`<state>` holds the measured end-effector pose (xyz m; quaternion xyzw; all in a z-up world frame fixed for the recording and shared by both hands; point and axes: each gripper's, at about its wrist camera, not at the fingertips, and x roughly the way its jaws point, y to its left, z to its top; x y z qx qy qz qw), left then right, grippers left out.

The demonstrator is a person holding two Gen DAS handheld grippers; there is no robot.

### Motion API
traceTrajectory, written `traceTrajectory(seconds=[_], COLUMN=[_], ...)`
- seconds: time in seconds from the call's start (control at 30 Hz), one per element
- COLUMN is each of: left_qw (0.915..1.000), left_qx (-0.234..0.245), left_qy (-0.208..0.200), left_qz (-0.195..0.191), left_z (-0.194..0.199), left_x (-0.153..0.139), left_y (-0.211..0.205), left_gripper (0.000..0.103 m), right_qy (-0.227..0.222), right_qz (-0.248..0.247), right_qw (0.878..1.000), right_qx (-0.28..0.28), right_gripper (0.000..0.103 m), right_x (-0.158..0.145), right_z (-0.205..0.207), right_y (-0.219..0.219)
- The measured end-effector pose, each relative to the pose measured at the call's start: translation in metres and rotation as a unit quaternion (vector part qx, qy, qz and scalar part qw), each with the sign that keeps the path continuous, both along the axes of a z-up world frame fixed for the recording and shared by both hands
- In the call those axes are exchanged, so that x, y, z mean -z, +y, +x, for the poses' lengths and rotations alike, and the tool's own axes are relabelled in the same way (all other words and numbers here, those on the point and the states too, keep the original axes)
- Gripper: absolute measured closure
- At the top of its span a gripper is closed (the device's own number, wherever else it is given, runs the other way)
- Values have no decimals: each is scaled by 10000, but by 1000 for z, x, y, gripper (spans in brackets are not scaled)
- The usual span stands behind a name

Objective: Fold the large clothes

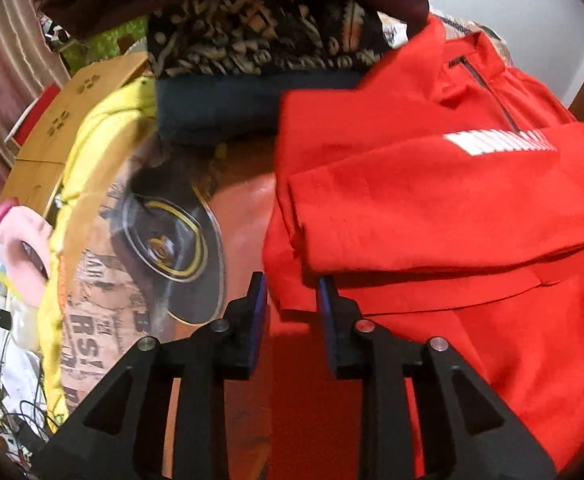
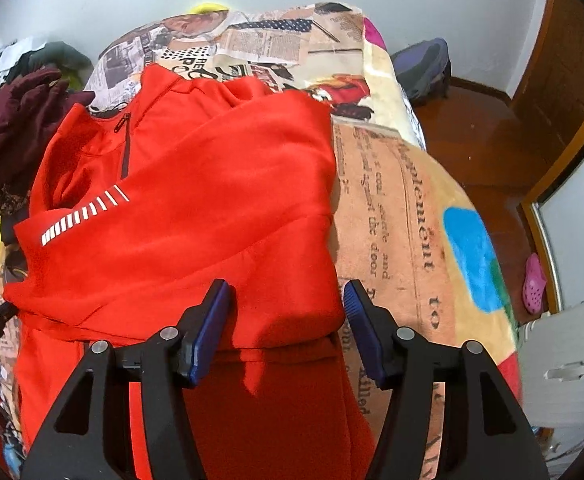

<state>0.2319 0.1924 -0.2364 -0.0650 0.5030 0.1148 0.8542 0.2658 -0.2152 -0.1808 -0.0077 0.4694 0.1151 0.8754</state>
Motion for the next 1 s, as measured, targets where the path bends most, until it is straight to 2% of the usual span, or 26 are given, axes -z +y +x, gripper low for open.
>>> traceTrajectory(seconds=[0.03, 0.1, 0.17, 0.27, 0.4, 0.67, 1.0], left_qw=[10000, 9996, 9981, 9945, 9888, 9849, 9843], left_qx=[9, 25, 72, 340, 631, 965, 1248], left_qy=[-77, -277, -612, -985, -1336, -1430, -1248], left_qz=[17, 51, 98, 110, 195, 151, 67], left_z=[-1, -2, -3, 4, 22, 83, 153], left_x=[-7, -22, -43, -70, -90, -88, -67], left_y=[1, 0, -2, -12, -31, -59, -66], left_gripper=[75, 58, 52, 52, 51, 51, 51], right_qy=[-57, -183, -309, -486, -693, -829, -732], right_qz=[-29, -53, -59, -28, -39, 18, -239], right_qw=[10000, 9998, 9994, 9984, 9964, 9915, 9845], right_qx=[-28, -80, -139, -272, -496, -1007, -1575], right_gripper=[48, 48, 48, 48, 48, 48, 48], right_x=[-4, -13, -22, -37, -51, -65, -54], right_z=[0, -1, -1, 2, 11, 49, 127], right_y=[1, 3, 5, 11, 27, 70, 140])
